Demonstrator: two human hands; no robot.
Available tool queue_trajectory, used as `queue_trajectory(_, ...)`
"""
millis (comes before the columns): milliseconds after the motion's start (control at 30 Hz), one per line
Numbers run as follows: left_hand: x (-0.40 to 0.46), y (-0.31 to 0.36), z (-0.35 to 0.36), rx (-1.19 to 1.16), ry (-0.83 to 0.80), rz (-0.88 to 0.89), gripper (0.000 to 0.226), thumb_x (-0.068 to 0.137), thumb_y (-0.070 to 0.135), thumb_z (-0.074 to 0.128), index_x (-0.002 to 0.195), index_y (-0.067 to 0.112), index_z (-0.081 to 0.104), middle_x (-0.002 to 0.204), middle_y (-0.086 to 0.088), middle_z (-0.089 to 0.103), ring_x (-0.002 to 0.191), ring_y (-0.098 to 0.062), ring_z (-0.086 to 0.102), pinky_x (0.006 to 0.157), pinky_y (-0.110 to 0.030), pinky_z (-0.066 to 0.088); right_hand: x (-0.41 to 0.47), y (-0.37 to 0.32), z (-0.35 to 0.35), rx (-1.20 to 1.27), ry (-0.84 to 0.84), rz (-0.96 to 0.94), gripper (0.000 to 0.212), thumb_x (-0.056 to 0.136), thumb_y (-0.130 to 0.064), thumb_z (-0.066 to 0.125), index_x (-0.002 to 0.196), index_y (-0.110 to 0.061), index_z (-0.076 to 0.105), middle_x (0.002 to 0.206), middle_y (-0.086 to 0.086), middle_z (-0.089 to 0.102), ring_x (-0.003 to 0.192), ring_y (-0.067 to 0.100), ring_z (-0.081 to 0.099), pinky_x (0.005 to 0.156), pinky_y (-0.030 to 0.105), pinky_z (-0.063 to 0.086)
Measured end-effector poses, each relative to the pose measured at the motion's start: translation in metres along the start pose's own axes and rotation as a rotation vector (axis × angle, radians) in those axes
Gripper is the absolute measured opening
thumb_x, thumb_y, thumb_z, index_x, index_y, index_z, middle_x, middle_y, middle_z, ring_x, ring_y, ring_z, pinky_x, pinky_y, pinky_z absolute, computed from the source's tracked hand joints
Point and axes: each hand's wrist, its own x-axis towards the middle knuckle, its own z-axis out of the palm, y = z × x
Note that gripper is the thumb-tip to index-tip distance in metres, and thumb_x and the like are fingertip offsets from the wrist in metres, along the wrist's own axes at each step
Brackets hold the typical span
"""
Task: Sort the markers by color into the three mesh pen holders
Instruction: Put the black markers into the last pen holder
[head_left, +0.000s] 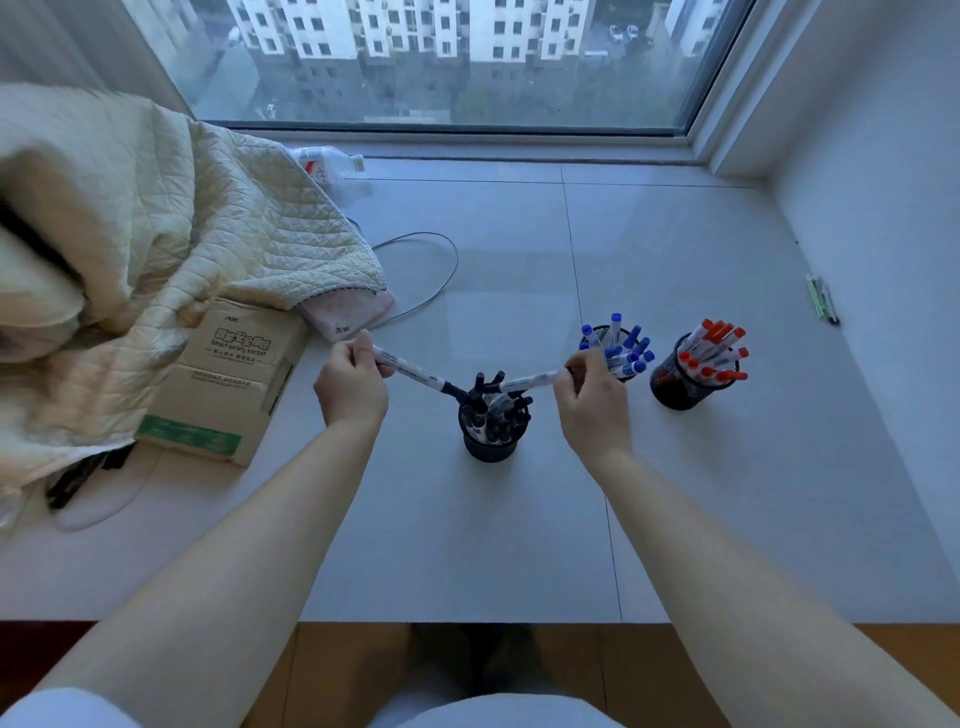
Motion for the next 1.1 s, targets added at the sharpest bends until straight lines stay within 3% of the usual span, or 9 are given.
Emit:
queue_trajectory(100, -0.004, -0.002, -0.004, -0.131, 0.038, -0.159, 0.035, 0.097, 0.04, 0.039, 0.075, 0.016, 0.053, 0.069, 0.001, 0.061, 0.064, -0.009, 0.061, 0.067, -0.028, 0.049, 0.002, 0.005, -0.01, 0.089, 0.11, 0.191, 0.017, 0.093, -0.015, 0.04, 0.097, -0.007, 0.055, 0.078, 0.007, 0.059, 0.066, 0.02, 0.05, 0.058, 0.029, 0.037)
queue_trajectory(200, -0.01, -0.002, -0.007, -0.375, 0.056, -0.355, 0.03, 0.098, 0.032, 0.041, 0.075, 0.014, 0.05, 0.07, 0.0, 0.058, 0.059, -0.006, 0.057, 0.059, -0.022, 0.049, 0.005, 0.009, -0.017, 0.185, 0.105, 0.412, 0.03, 0.095, -0.017, 0.035, 0.099, -0.01, 0.064, 0.079, 0.005, 0.061, 0.065, 0.014, 0.049, 0.055, 0.027, 0.043)
queue_trajectory(333, -0.018, -0.002, -0.011, -0.621, 0.049, -0.525, 0.028, 0.099, 0.024, 0.043, 0.079, 0.007, 0.053, 0.074, -0.003, 0.057, 0.063, -0.007, 0.056, 0.058, -0.02, 0.049, 0.002, 0.007, -0.02, 0.691, 0.088, 0.78, 0.026, 0.096, -0.019, 0.042, 0.086, -0.007, 0.063, 0.066, 0.003, 0.052, 0.055, 0.012, 0.045, 0.051, 0.023, 0.044)
queue_trajectory(433, -0.022, -0.002, -0.015, -0.739, 0.022, -0.645, 0.028, 0.098, 0.02, 0.046, 0.075, 0.005, 0.054, 0.073, -0.005, 0.057, 0.061, -0.008, 0.055, 0.056, -0.02, 0.05, -0.002, 0.002, -0.02, 0.963, 0.068, 0.918, 0.023, 0.096, -0.017, 0.046, 0.077, -0.008, 0.057, 0.068, 0.005, 0.056, 0.053, 0.009, 0.044, 0.053, 0.022, 0.044)
queue_trajectory(633, -0.03, -0.009, -0.015, -0.85, -0.115, -0.752, 0.023, 0.097, 0.019, 0.046, 0.08, 0.004, 0.051, 0.081, -0.006, 0.058, 0.037, -0.001, 0.052, 0.057, -0.018, 0.046, -0.009, 0.006, -0.017, 1.183, -0.058, 0.895, 0.018, 0.096, -0.009, 0.044, 0.083, -0.002, 0.054, 0.079, 0.01, 0.057, 0.063, 0.011, 0.048, 0.059, 0.022, 0.048)
queue_trajectory(733, -0.035, -0.015, -0.012, -0.839, -0.133, -0.748, 0.02, 0.096, 0.016, 0.049, 0.082, 0.003, 0.052, 0.076, -0.004, 0.053, 0.052, -0.005, 0.053, 0.062, -0.02, 0.049, -0.012, 0.013, -0.016, 1.155, -0.141, 0.833, 0.014, 0.097, -0.007, 0.044, 0.088, -0.004, 0.054, 0.082, 0.01, 0.058, 0.07, 0.015, 0.055, 0.067, 0.024, 0.05)
queue_trajectory(867, -0.044, -0.02, -0.008, -0.844, -0.24, -0.726, 0.014, 0.098, 0.007, 0.041, 0.089, 0.009, 0.051, 0.081, -0.007, 0.055, 0.065, -0.011, 0.063, 0.092, -0.032, 0.048, -0.017, 0.017, -0.013, 0.876, -0.287, 0.687, 0.006, 0.093, -0.003, 0.048, 0.099, -0.003, 0.048, 0.094, 0.013, 0.062, 0.084, 0.022, 0.063, 0.074, 0.027, 0.052)
queue_trajectory(967, -0.047, -0.022, -0.005, -0.832, -0.286, -0.692, 0.017, 0.098, 0.004, 0.038, 0.091, 0.013, 0.05, 0.084, -0.008, 0.057, 0.072, -0.015, 0.067, 0.094, -0.036, 0.046, -0.016, 0.014, -0.008, 0.703, -0.276, 0.608, 0.013, 0.089, 0.001, 0.052, 0.099, -0.005, 0.046, 0.093, 0.013, 0.061, 0.083, 0.024, 0.063, 0.075, 0.03, 0.051)
queue_trajectory(1100, -0.05, -0.025, -0.002, -0.655, -0.314, -0.614, 0.013, 0.097, 0.006, 0.043, 0.09, 0.016, 0.05, 0.09, -0.004, 0.062, 0.085, -0.017, 0.063, 0.088, -0.037, 0.047, -0.012, 0.01, 0.001, 0.56, -0.293, 0.522, 0.013, 0.088, -0.002, 0.055, 0.101, -0.002, 0.056, 0.082, 0.006, 0.058, 0.072, 0.014, 0.058, 0.067, 0.024, 0.05)
